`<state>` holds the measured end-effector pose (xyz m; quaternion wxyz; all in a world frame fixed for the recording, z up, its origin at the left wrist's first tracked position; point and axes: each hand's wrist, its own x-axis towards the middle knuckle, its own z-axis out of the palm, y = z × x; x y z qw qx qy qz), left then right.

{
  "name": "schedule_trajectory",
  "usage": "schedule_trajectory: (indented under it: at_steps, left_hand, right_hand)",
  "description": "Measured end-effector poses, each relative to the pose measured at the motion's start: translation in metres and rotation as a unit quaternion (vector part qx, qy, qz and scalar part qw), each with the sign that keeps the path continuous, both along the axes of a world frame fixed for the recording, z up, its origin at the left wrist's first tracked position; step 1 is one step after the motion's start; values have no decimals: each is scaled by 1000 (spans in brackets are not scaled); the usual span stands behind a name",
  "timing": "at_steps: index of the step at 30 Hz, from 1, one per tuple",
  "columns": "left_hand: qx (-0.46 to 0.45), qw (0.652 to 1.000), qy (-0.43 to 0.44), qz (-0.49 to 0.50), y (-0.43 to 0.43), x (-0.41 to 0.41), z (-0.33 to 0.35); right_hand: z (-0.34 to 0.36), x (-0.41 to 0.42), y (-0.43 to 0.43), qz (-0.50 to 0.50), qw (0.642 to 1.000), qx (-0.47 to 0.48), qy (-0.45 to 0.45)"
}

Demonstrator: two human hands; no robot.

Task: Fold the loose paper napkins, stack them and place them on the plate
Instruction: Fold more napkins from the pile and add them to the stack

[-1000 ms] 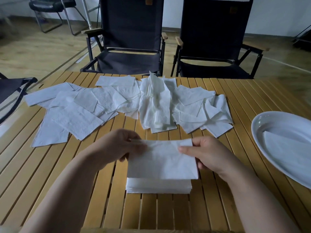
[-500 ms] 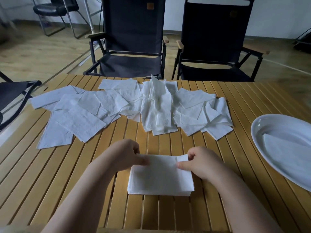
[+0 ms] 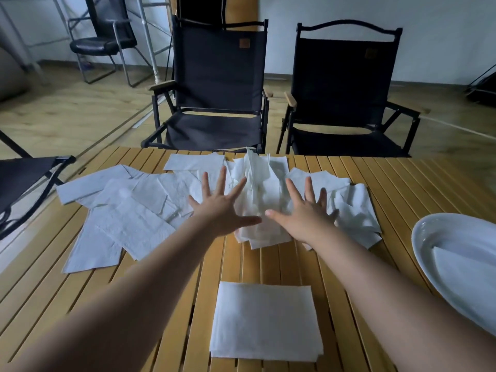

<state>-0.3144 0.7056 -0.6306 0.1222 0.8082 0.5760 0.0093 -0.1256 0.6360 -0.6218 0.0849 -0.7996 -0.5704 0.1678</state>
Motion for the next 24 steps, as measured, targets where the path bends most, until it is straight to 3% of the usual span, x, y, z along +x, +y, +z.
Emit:
schedule_trajectory:
  at_steps: [6, 9, 18, 21, 24]
  left_hand:
    - [-53, 995, 59, -57, 34, -4, -29]
    - [-59, 993, 84, -55, 29, -2, -29]
    - [-76, 992, 76, -59, -10, -13, -26]
    - [-69, 995, 51, -57, -22, -17, -25]
    - [-20, 999, 11, -45, -34, -21, -26]
  right_hand:
    - [-26, 14, 27, 40, 993, -98, -43]
    - [-32, 14, 24, 48, 990, -99, -83]
    - [-34, 10, -11, 63, 990, -98, -76]
    - [-30, 5, -22, 56, 994, -61, -70]
    - [-27, -1, -31, 48, 996, 41, -65]
